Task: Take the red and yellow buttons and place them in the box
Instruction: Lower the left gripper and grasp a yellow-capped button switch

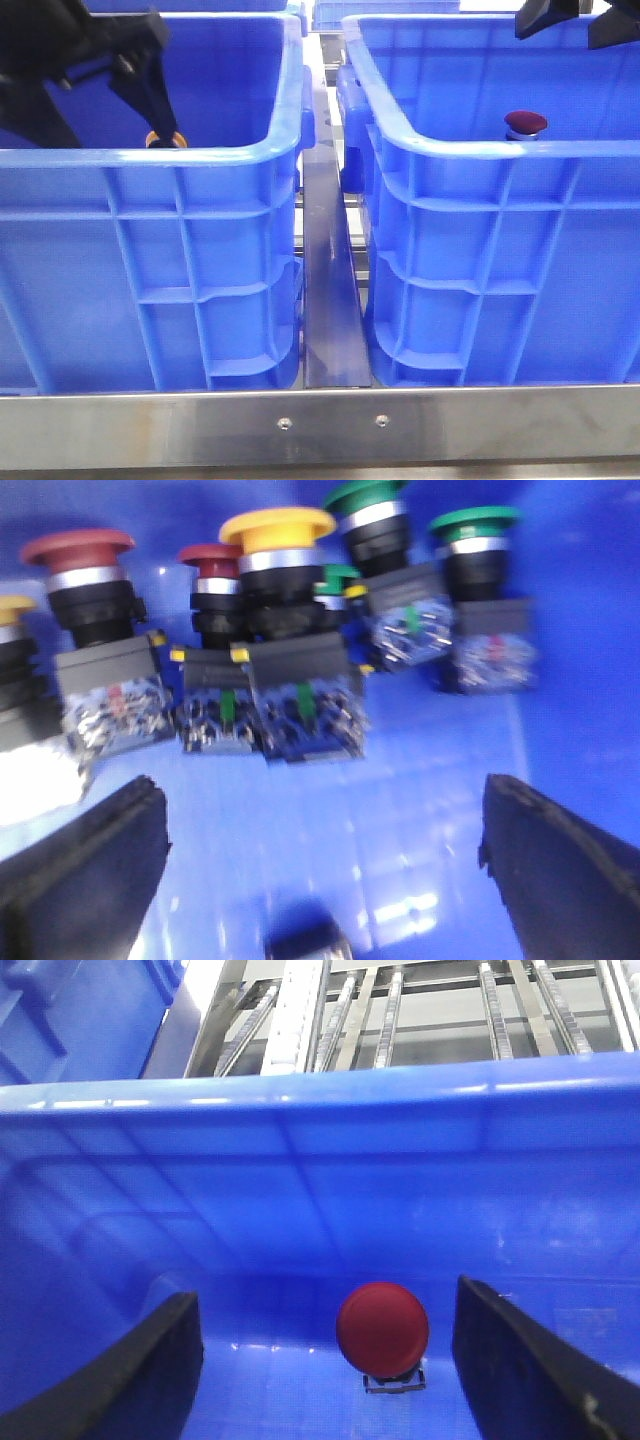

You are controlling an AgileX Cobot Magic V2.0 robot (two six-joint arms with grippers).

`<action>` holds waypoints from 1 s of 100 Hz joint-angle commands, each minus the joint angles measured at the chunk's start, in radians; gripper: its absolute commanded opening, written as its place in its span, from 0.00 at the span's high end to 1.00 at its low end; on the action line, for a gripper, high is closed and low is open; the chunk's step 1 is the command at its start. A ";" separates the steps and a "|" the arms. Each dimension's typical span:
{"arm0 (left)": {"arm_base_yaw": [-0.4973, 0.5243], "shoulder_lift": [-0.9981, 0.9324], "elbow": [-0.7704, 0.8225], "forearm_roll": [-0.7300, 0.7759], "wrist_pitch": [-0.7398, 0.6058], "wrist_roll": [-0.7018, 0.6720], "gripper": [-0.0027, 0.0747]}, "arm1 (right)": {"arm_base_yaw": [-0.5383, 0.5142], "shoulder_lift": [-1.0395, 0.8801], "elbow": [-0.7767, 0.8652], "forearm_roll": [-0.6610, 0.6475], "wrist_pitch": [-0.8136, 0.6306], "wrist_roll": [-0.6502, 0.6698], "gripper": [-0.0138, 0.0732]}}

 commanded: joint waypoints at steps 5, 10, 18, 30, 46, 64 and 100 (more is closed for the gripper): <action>0.001 0.000 -0.033 -0.048 -0.095 -0.015 0.21 | 0.001 -0.042 -0.027 0.009 0.004 -0.014 0.21; 0.001 0.011 -0.033 -0.056 -0.114 -0.015 0.21 | 0.001 -0.042 -0.027 0.009 0.004 -0.014 0.21; 0.001 0.029 -0.033 -0.071 -0.144 -0.015 0.21 | 0.001 -0.042 -0.027 0.009 0.004 -0.014 0.21; 0.001 0.061 -0.033 -0.085 -0.176 -0.015 0.21 | 0.001 -0.042 -0.027 0.009 0.004 -0.014 0.21; 0.001 0.083 -0.033 -0.085 -0.188 -0.015 0.21 | 0.001 -0.042 -0.027 0.009 0.004 -0.014 0.21; 0.001 0.089 -0.033 -0.085 -0.210 -0.015 0.24 | 0.001 -0.042 -0.027 0.009 0.009 -0.014 0.21; 0.001 0.089 -0.033 -0.085 -0.216 -0.015 0.74 | 0.001 -0.042 -0.027 0.009 0.019 -0.014 0.21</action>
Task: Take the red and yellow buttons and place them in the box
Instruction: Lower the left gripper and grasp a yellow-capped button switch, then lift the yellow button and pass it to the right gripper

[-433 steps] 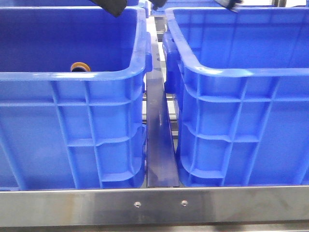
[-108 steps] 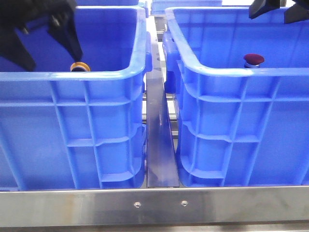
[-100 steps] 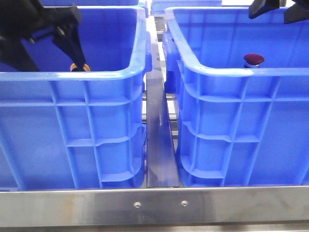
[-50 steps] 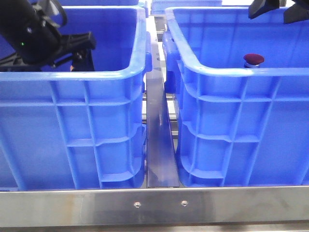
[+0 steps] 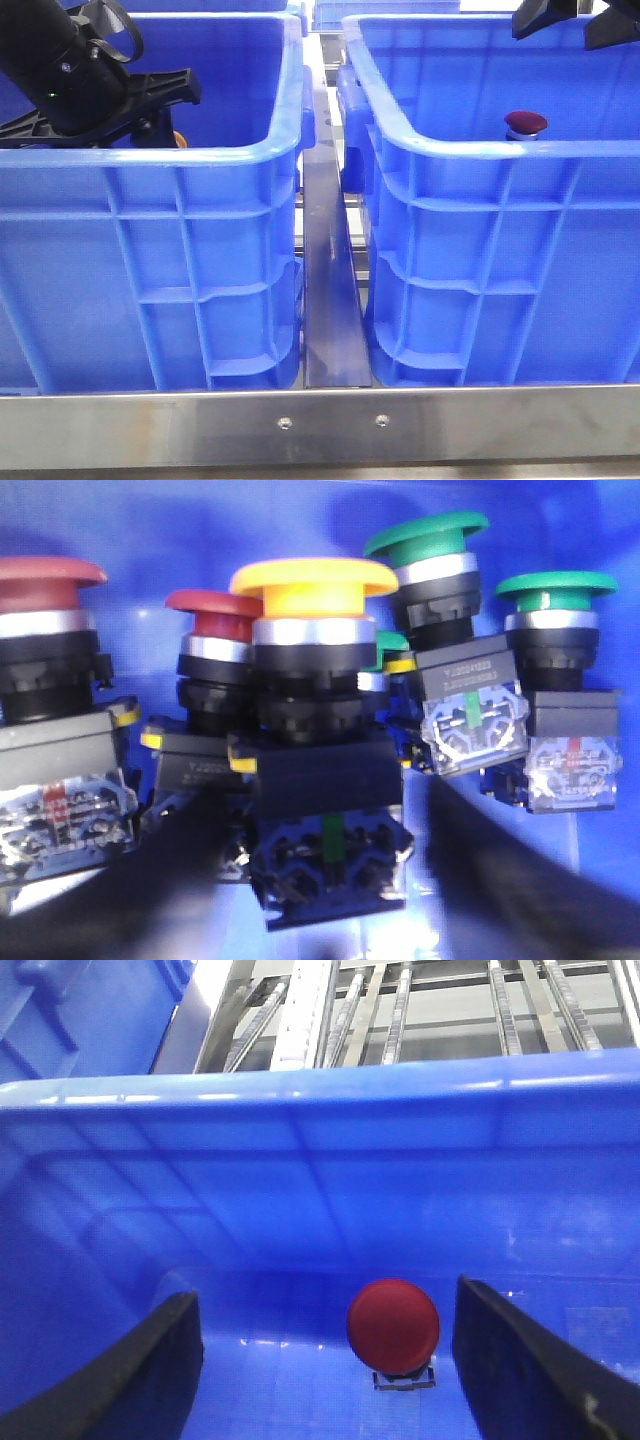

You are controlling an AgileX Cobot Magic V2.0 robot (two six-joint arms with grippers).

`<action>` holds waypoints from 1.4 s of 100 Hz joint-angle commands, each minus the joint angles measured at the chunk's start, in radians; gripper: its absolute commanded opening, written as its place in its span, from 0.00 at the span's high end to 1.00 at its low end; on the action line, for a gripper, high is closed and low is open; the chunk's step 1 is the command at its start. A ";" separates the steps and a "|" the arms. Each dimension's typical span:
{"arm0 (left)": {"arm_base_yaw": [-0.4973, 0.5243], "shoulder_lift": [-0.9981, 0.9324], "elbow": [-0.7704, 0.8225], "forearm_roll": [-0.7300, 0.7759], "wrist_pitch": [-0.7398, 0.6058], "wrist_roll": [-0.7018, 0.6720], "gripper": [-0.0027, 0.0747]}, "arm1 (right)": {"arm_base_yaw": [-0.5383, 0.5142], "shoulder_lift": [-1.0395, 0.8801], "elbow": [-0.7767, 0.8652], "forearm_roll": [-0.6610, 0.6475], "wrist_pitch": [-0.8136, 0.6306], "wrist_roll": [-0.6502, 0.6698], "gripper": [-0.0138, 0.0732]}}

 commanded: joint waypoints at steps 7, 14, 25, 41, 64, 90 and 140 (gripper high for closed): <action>0.001 -0.044 -0.029 -0.017 -0.050 0.004 0.79 | 0.001 -0.042 -0.027 0.009 0.004 -0.014 0.21; 0.001 -0.053 -0.029 -0.017 -0.050 0.015 0.80 | 0.001 -0.042 -0.027 0.009 0.004 -0.014 0.21; -0.001 -0.097 -0.027 -0.017 -0.042 0.047 0.80 | 0.001 -0.042 -0.027 0.009 0.004 -0.014 0.21; -0.033 -0.207 -0.025 -0.021 -0.017 0.138 0.80 | 0.001 -0.042 -0.027 0.009 0.056 -0.014 0.21; -0.159 -0.359 -0.025 -0.025 0.004 0.286 0.80 | 0.001 -0.055 -0.027 0.049 0.254 0.008 0.21; -0.267 -0.395 -0.025 -0.023 0.060 0.334 0.80 | 0.001 -0.083 -0.027 0.275 0.674 0.065 0.21; -0.417 -0.395 -0.023 -0.023 0.068 0.382 0.80 | 0.032 -0.064 -0.027 0.315 0.900 0.192 0.21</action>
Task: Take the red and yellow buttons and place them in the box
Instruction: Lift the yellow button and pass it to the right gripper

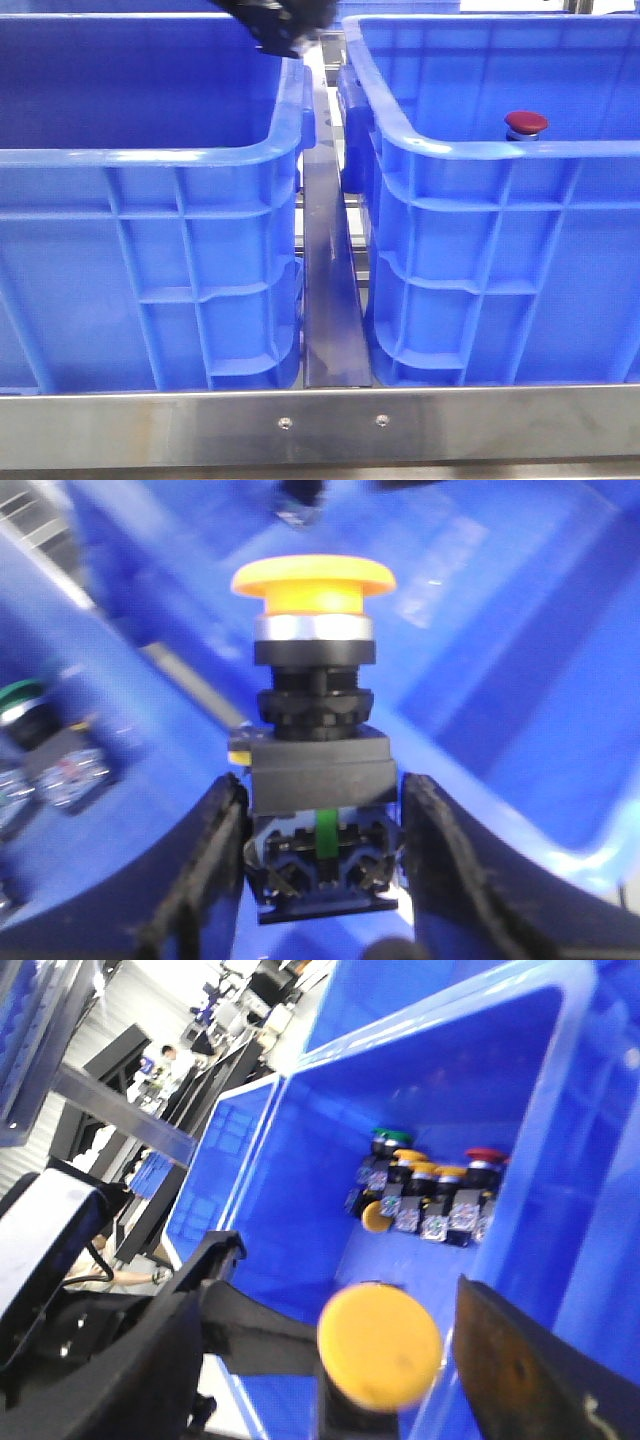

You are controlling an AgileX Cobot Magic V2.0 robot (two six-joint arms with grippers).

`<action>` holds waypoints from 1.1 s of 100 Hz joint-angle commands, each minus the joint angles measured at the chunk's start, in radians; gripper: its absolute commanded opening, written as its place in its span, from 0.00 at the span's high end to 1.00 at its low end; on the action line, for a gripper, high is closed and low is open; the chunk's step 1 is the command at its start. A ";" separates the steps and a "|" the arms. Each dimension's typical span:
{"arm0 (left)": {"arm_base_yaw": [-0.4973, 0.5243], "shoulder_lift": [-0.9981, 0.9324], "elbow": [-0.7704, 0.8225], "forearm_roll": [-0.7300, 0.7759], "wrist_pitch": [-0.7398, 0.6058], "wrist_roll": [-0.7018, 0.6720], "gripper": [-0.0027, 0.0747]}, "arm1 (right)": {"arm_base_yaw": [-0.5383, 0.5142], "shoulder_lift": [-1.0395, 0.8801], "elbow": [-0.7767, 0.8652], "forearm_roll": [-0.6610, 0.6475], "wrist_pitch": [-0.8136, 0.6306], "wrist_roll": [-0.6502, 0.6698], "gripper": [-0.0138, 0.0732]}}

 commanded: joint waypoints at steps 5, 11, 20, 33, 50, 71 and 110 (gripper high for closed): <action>-0.023 -0.038 -0.030 -0.017 -0.059 0.003 0.80 | 0.030 -0.012 -0.027 0.032 0.031 0.002 0.21; -0.023 -0.038 -0.030 -0.019 -0.057 0.003 0.80 | 0.046 0.002 -0.027 0.028 0.030 0.002 0.21; -0.023 -0.038 -0.030 -0.019 -0.057 0.003 0.80 | 0.059 0.015 -0.027 0.028 0.030 0.002 0.21; -0.023 -0.038 -0.030 -0.019 -0.056 0.003 0.80 | 0.059 0.020 -0.027 0.025 0.031 0.002 0.22; -0.023 -0.040 -0.030 -0.019 -0.063 0.003 0.80 | 0.059 0.021 -0.027 0.015 -0.007 0.002 0.27; -0.023 -0.040 -0.030 -0.019 -0.065 0.003 0.80 | 0.059 0.021 -0.027 0.015 0.029 0.002 0.28; -0.023 -0.040 -0.032 -0.019 -0.054 0.005 0.52 | 0.059 0.021 -0.027 0.015 0.032 0.001 0.61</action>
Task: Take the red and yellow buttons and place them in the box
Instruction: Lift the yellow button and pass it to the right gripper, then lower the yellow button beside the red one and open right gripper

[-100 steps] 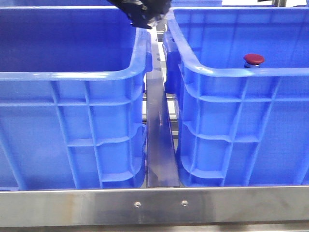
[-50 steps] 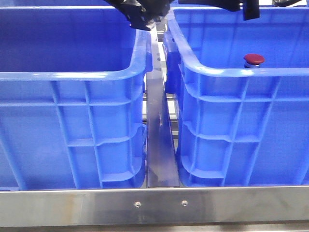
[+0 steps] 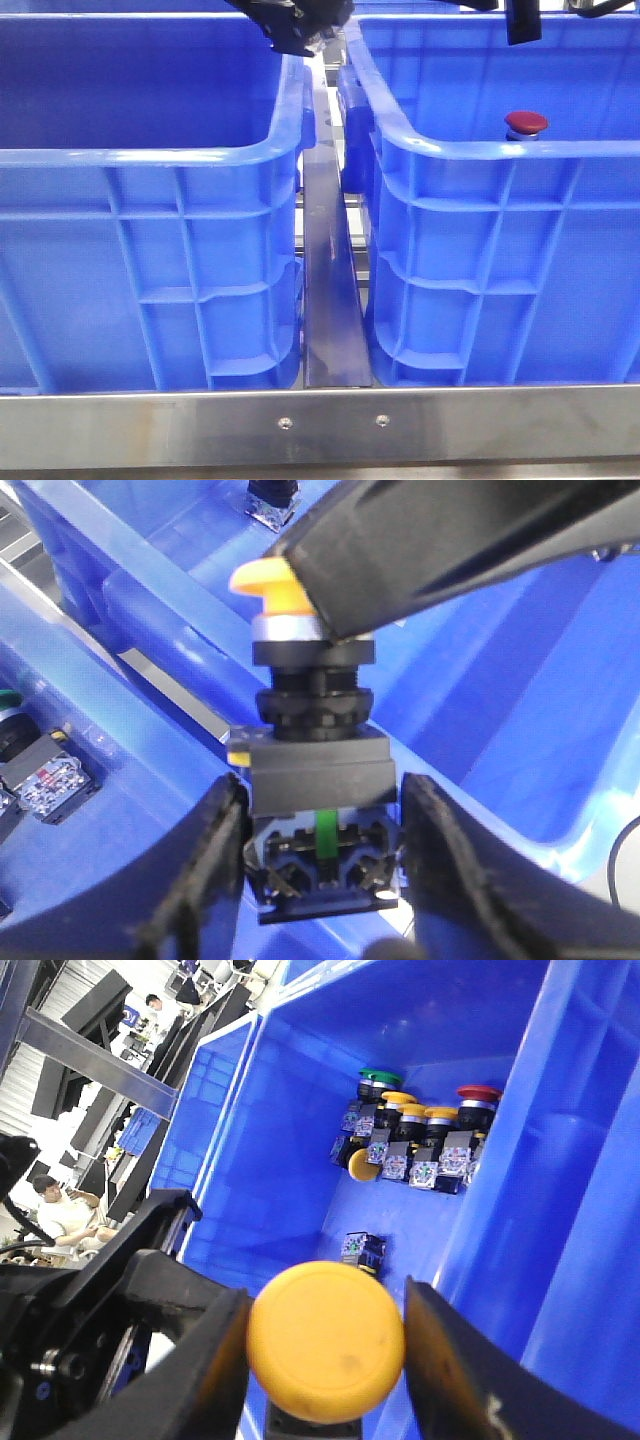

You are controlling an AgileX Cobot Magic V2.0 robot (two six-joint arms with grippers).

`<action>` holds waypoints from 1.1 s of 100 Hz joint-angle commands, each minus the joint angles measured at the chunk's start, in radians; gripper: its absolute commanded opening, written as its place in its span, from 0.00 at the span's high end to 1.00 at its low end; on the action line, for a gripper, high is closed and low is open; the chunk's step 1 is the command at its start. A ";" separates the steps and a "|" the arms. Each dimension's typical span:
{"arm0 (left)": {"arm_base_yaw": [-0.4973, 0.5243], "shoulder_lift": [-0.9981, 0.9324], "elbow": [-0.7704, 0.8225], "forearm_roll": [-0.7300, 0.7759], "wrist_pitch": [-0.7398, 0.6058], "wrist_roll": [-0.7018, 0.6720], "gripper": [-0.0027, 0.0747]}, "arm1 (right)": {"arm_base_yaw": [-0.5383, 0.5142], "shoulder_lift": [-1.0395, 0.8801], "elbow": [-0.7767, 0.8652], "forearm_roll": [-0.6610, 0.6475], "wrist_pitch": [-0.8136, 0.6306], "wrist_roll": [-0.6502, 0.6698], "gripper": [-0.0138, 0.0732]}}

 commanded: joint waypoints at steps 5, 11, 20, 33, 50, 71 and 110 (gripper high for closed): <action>-0.010 -0.036 -0.035 -0.023 -0.047 0.001 0.35 | -0.001 -0.030 -0.027 0.059 0.050 -0.009 0.61; -0.008 -0.038 -0.040 -0.018 -0.032 0.001 0.19 | -0.009 -0.030 -0.028 0.059 0.039 -0.025 0.61; -0.008 -0.042 -0.040 -0.006 -0.031 0.001 0.10 | -0.050 -0.033 -0.032 0.059 0.028 -0.079 0.61; -0.008 -0.050 -0.040 -0.005 -0.025 0.001 0.10 | -0.145 -0.048 -0.038 0.061 0.021 -0.175 0.61; -0.008 -0.058 -0.040 -0.005 -0.021 0.001 0.10 | -0.283 -0.108 -0.037 0.010 -0.038 -0.303 0.61; -0.008 -0.058 -0.040 -0.005 -0.021 0.001 0.10 | -0.354 -0.186 0.003 -0.137 -0.357 -0.413 0.61; -0.008 -0.058 -0.040 -0.013 -0.019 0.001 0.10 | -0.354 -0.105 0.045 -0.148 -0.744 -0.570 0.61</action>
